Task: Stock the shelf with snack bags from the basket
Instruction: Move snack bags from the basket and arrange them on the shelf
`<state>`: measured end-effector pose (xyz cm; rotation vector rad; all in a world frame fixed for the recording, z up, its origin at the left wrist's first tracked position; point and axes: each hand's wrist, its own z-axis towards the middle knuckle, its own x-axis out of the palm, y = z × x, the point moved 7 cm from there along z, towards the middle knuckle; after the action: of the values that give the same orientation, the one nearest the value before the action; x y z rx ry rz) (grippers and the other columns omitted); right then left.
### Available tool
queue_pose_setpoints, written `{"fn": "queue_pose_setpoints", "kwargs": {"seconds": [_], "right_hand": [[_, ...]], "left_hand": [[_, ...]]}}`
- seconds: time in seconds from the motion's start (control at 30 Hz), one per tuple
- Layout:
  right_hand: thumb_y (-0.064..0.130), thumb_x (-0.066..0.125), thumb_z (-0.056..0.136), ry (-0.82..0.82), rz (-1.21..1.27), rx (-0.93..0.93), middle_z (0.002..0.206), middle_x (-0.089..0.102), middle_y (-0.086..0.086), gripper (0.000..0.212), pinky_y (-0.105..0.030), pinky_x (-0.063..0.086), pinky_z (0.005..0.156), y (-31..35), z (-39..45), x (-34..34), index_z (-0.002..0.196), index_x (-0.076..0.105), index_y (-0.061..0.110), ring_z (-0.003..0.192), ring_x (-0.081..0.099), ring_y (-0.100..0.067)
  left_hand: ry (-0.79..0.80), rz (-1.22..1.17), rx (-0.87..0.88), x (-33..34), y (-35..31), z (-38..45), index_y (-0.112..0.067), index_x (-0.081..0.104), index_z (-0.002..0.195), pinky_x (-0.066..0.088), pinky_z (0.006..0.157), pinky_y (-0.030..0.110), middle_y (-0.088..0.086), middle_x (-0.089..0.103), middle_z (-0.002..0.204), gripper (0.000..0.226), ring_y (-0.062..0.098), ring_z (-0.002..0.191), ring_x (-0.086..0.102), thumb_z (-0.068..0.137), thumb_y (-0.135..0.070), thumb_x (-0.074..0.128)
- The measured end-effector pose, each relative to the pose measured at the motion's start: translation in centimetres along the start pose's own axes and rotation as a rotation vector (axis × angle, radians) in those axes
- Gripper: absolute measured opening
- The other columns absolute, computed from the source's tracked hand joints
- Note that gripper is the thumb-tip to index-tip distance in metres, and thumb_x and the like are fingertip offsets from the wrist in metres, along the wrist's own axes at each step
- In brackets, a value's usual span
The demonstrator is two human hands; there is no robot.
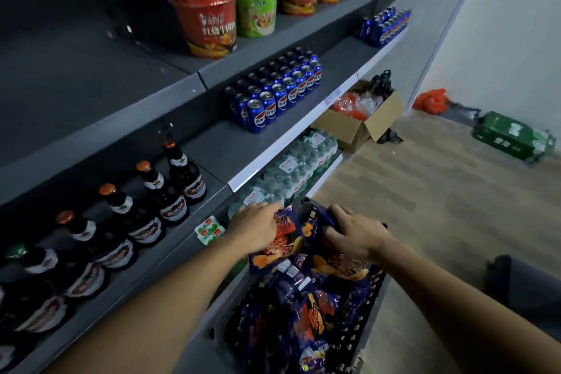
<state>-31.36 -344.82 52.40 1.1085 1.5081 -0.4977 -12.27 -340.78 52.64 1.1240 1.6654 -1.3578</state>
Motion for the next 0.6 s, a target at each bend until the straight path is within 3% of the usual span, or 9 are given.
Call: {"fn": "queue_pose_setpoints", "kwargs": {"seconds": [0.13, 0.2, 0.33, 0.6], "right_hand": [[0.048, 0.027, 0.102, 0.019, 0.044, -0.07, 0.137, 0.051, -0.01, 0.043, -0.034, 0.034, 0.082, 2.5, -0.2, -2.5, 0.131, 0.036, 0.017, 0.117, 0.052, -0.027], [0.046, 0.029, 0.102, 0.016, 0.04, -0.117, 0.13, 0.055, -0.012, 0.038, -0.037, 0.039, 0.086, 3.8, -0.4, -3.5, 0.123, 0.039, 0.017, 0.11, 0.054, -0.03], [0.048, 0.031, 0.102, -0.076, -0.037, -0.272, 0.118, 0.059, -0.008, 0.033, -0.037, 0.043, 0.082, 7.0, -1.2, -6.0, 0.117, 0.042, 0.021, 0.101, 0.057, -0.028], [0.048, 0.027, 0.102, -0.212, -0.073, -0.499, 0.125, 0.056, 0.001, 0.032, -0.045, 0.036, 0.092, 16.1, -2.6, -8.8, 0.117, 0.045, 0.026, 0.119, 0.051, -0.025]], "left_hand": [[-0.024, -0.035, -0.036, -3.6, 0.2, -2.3, -0.023, 0.043, 0.143, 0.031, 0.11, 0.04, 0.005, 0.049, 0.145, 0.044, 0.025, 0.131, 0.044, 0.099, -0.027, 0.041], [-0.045, -0.046, -0.066, -5.1, 0.4, -3.9, -0.025, 0.044, 0.143, 0.034, 0.109, 0.04, 0.004, 0.049, 0.144, 0.044, 0.025, 0.131, 0.044, 0.099, -0.028, 0.044], [-0.137, -0.006, -0.133, -7.9, 0.4, -7.5, -0.024, 0.045, 0.141, 0.035, 0.107, 0.037, 0.004, 0.05, 0.142, 0.042, 0.024, 0.13, 0.044, 0.099, -0.022, 0.043], [-0.338, 0.07, -0.311, -12.5, 1.7, -17.5, -0.022, 0.045, 0.14, 0.034, 0.106, 0.039, 0.001, 0.05, 0.139, 0.042, 0.024, 0.126, 0.047, 0.099, -0.016, 0.038]]}}
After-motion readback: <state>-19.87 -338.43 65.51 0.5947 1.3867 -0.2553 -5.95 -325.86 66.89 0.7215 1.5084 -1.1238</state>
